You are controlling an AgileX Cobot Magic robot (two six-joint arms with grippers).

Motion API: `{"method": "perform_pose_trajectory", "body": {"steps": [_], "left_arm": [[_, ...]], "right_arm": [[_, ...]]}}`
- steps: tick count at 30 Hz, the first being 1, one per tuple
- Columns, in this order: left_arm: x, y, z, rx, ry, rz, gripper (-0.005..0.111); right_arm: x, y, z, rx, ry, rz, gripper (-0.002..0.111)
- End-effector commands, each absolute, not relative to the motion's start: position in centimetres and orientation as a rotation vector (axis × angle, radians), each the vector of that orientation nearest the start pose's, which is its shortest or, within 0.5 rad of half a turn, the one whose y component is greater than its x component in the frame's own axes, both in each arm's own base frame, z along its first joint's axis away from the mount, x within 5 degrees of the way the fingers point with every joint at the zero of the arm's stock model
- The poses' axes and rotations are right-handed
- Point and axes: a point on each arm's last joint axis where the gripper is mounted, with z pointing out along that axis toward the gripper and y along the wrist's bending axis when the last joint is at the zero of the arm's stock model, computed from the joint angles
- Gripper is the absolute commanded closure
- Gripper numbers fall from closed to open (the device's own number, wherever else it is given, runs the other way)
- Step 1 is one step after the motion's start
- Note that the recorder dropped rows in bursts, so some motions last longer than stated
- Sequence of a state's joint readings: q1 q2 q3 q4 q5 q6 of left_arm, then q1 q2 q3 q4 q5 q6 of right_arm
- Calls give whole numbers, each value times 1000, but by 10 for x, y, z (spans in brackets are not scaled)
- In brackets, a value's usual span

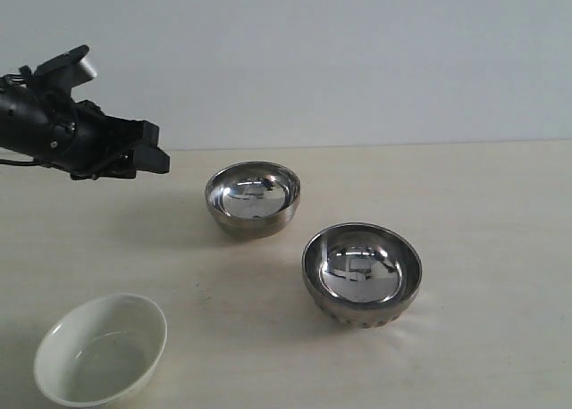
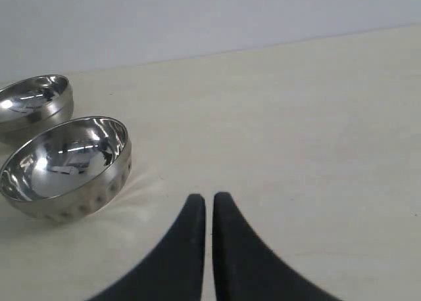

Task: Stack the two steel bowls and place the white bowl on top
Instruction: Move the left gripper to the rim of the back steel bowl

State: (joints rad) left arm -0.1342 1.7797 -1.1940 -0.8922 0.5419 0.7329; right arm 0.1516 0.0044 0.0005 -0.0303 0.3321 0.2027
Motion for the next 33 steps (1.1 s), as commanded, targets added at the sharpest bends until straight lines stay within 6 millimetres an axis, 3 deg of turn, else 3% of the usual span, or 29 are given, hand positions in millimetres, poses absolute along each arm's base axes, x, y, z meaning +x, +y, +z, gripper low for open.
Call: {"method": "perform_pose_trajectory", "body": {"steps": [1, 18, 33], "left_arm": [[392, -99, 222, 245, 2422, -646, 55], [449, -134, 173, 273, 2486, -657, 55], [462, -140, 140, 277, 2525, -629, 55]], "right_arm": [[54, 7, 184, 25, 1810, 214, 108], [54, 7, 184, 25, 1810, 214, 108], [54, 7, 184, 25, 1810, 214, 108]]}}
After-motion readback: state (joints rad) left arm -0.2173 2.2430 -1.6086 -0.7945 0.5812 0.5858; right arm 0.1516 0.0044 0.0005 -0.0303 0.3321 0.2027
